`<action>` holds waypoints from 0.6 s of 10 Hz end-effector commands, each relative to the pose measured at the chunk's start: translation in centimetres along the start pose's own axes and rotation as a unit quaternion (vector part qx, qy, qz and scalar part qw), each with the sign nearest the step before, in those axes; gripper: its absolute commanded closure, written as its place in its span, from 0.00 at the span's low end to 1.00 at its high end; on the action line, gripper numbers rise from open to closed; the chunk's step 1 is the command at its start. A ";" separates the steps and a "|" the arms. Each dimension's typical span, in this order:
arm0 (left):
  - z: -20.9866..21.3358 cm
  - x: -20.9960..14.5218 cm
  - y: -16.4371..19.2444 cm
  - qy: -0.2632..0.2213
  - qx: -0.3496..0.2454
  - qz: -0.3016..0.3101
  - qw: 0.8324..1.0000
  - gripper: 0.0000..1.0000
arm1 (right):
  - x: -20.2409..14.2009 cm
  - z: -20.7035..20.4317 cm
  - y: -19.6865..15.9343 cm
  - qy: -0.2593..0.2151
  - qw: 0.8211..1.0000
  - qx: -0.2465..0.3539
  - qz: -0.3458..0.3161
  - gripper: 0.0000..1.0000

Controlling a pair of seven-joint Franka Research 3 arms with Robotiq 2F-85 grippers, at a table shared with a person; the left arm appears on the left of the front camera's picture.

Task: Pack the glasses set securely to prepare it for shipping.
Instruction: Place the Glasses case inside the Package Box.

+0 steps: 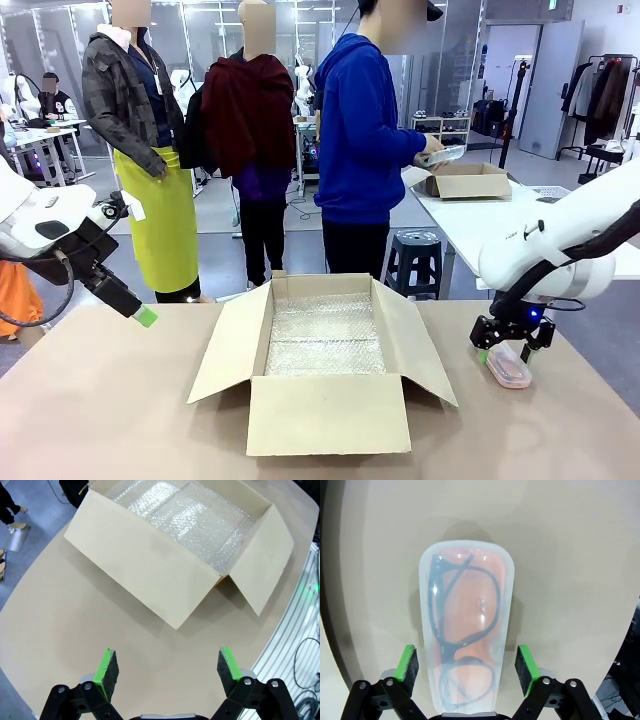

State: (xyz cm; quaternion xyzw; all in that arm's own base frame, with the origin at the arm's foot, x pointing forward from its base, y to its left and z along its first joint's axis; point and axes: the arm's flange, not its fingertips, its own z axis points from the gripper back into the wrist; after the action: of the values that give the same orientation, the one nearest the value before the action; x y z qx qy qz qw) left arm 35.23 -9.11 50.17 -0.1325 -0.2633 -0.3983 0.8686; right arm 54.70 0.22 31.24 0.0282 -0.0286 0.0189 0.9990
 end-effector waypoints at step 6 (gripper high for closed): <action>0.1 -0.1 0.1 -0.003 -0.004 -0.002 1.000 0.00 | 0.1 3.0 0.9 -0.008 1.000 -0.010 -0.012 0.50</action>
State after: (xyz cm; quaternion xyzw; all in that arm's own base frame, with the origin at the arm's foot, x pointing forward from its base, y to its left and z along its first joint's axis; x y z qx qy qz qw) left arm 35.23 -9.11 50.16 -0.1325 -0.2632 -0.3983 0.8686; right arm 55.26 0.36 32.35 0.0270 -0.0366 0.0139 0.9989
